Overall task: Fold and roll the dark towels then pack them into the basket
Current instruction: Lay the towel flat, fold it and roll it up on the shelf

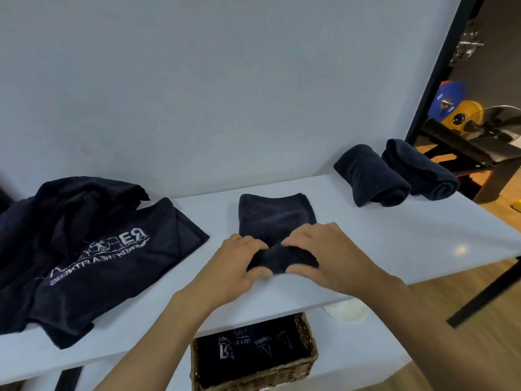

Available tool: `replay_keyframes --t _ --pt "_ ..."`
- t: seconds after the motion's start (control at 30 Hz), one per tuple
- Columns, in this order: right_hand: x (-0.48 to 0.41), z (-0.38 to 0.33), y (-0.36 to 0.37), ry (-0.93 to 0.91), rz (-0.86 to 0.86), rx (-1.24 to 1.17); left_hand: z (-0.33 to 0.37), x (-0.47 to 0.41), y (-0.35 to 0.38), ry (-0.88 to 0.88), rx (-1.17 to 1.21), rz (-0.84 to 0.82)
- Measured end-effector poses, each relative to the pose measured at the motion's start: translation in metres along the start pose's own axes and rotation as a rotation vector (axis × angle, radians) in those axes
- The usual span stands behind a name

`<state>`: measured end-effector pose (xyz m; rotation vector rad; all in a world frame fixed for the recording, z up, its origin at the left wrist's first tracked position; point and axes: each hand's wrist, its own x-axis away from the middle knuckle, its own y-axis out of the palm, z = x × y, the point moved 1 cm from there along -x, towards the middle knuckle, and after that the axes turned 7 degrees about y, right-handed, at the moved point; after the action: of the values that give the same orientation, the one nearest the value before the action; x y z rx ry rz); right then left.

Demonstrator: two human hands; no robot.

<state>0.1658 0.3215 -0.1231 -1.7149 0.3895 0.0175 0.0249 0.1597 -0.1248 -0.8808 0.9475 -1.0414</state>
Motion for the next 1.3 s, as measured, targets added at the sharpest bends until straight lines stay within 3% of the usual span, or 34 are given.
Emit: replay_keyframes --t 0.1,0.2,0.3,0.37,0.43,0.5,0.57,0.67,0.73,0.8,0.87,1.0,1.07,1.17,1.3 --pt "0.007 0.0 0.014 0.003 -0.049 0.02 0.0 -0.004 -0.009 -0.071 0.171 -0.102" --pt "0.0 0.001 0.006 0.038 -0.167 -0.226 -0.006 -0.007 -0.019 -0.105 0.328 -0.198" --pt "-0.014 0.006 -0.002 0.133 -0.323 -0.404 -0.011 -0.012 -0.024 -0.11 0.326 -0.206" --pt "-0.025 0.01 -0.002 0.168 -0.389 -0.362 -0.008 -0.011 -0.019 -0.067 0.153 -0.101" --pt "-0.035 0.011 -0.003 0.189 -0.413 -0.282 -0.004 -0.004 -0.009 0.095 -0.15 0.082" --pt "-0.04 0.009 -0.004 0.221 -0.423 -0.244 -0.004 0.005 0.002 0.151 -0.27 0.116" --pt "-0.039 0.006 -0.004 0.204 -0.328 -0.174 -0.008 0.006 0.006 0.091 -0.17 0.111" --pt "-0.021 0.0 0.0 0.044 0.055 -0.036 -0.017 -0.003 -0.002 -0.064 0.097 0.038" --pt "-0.007 -0.001 0.01 -0.018 0.122 0.044 -0.026 -0.013 -0.012 -0.149 0.327 -0.042" --pt "-0.006 0.003 0.022 -0.033 0.123 0.102 -0.032 -0.024 -0.019 -0.149 0.382 -0.129" --pt "-0.02 0.005 0.018 0.016 0.07 0.059 -0.032 -0.034 -0.022 -0.144 0.273 -0.168" --pt "-0.05 0.017 0.005 0.144 -0.117 -0.258 -0.021 -0.029 -0.015 -0.041 -0.2 -0.005" --pt "-0.061 0.021 0.0 0.21 -0.18 -0.392 -0.019 -0.024 -0.004 -0.027 -0.315 -0.013" --pt "-0.069 0.022 -0.003 0.272 -0.295 -0.425 -0.026 -0.029 -0.004 -0.029 -0.215 -0.027" --pt "-0.063 0.024 -0.005 0.355 -0.372 -0.507 -0.028 -0.041 -0.024 -0.092 0.163 -0.19"
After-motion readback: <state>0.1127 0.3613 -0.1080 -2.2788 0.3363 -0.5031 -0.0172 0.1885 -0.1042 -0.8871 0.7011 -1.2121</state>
